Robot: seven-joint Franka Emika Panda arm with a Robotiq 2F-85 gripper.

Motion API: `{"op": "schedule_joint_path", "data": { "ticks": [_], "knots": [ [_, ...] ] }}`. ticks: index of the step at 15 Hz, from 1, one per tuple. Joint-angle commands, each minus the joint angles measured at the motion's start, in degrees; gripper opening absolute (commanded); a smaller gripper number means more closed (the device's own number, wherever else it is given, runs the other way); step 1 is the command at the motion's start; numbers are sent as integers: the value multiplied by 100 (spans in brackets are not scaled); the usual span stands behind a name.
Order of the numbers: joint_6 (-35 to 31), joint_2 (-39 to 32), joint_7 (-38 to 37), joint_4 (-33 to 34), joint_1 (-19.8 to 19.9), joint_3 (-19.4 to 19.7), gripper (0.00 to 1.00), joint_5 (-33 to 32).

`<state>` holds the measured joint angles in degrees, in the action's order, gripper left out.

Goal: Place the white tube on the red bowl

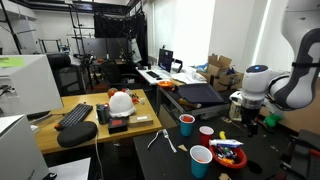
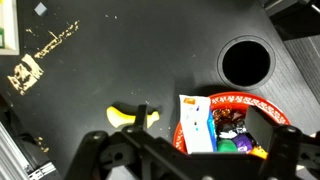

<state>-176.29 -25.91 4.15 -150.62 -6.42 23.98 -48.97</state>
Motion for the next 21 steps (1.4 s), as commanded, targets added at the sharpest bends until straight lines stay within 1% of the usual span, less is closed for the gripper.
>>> {"op": "schedule_joint_path", "data": {
  "ticks": [1,3,6,7,8,10,11,12,15,16,17,21],
  "knots": [
    [-84,1192,69,-719,530,32,100,278],
    [-136,1619,193,-931,967,-166,100,622],
    [-302,2114,398,-1212,1565,-617,100,1339],
    [-393,1763,298,-848,1975,-1136,100,1558],
    [-315,1890,407,-886,2090,-1379,100,1878],
    [-114,2006,497,-831,2387,-1988,100,2438],
    [37,2250,609,-973,2436,-2235,100,2789],
    [200,2251,695,-881,2538,-2613,100,3125],
    [875,2343,928,-472,2505,-3325,100,4164],
    [1193,2395,976,-281,2427,-3432,100,4410],
    [1548,2427,1043,-49,1887,-3087,100,4676],
    [2853,2408,683,894,1279,-2831,100,4554]
  ]
}}
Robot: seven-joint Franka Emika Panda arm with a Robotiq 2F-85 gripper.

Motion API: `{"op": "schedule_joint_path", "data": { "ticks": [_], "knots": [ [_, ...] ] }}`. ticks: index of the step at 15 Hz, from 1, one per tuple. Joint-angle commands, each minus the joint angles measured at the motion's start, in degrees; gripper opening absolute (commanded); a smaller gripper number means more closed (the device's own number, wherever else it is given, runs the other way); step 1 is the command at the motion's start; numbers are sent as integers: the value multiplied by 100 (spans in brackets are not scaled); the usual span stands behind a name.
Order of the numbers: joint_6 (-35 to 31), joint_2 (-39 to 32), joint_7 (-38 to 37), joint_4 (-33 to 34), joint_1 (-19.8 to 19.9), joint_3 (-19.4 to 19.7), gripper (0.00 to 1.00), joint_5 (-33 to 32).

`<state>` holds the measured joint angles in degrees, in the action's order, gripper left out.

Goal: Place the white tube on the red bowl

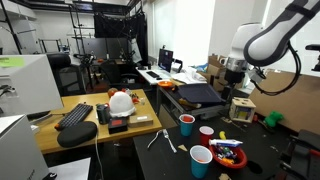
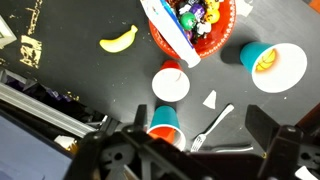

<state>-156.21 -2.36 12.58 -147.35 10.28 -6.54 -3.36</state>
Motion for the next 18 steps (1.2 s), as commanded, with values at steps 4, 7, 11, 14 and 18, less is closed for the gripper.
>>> {"op": "schedule_joint_path", "data": {
  "ticks": [4,7,11,14,18],
  "knots": [
    [2103,-131,-648,1455,-746,339,100,-145],
    [2907,-267,-1193,1951,-913,357,100,-271],
    [3756,-374,-1643,2392,-1063,360,100,-246],
    [4390,-380,-1818,2608,-1121,362,100,-196],
    [4986,-260,-1763,2627,-1159,348,100,-226]
  ]
}}
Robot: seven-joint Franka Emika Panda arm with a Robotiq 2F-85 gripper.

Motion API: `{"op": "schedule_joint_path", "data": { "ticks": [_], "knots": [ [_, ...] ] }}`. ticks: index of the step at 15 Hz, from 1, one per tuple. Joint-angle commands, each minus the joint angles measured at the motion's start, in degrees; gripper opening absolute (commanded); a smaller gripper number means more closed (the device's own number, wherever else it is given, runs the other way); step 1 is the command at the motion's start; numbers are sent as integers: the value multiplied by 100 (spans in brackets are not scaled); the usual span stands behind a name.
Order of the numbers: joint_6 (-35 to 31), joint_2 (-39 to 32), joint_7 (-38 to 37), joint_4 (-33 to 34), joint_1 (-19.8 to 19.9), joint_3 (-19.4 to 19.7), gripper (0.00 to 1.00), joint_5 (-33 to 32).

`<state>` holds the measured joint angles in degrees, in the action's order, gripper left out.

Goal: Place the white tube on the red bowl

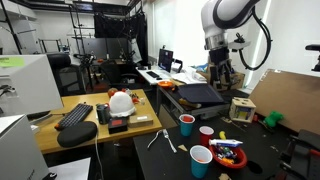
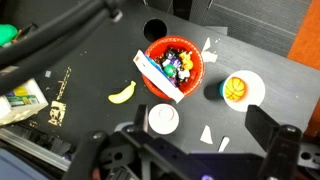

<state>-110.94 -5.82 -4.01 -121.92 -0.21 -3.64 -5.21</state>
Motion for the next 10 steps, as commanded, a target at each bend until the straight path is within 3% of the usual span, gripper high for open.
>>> {"op": "schedule_joint_path", "data": {
  "ticks": [1,10],
  "knots": [
    [531,148,-104,10,-126,50,100,-73],
    [646,110,3,-91,-163,50,100,-8]
  ]
}}
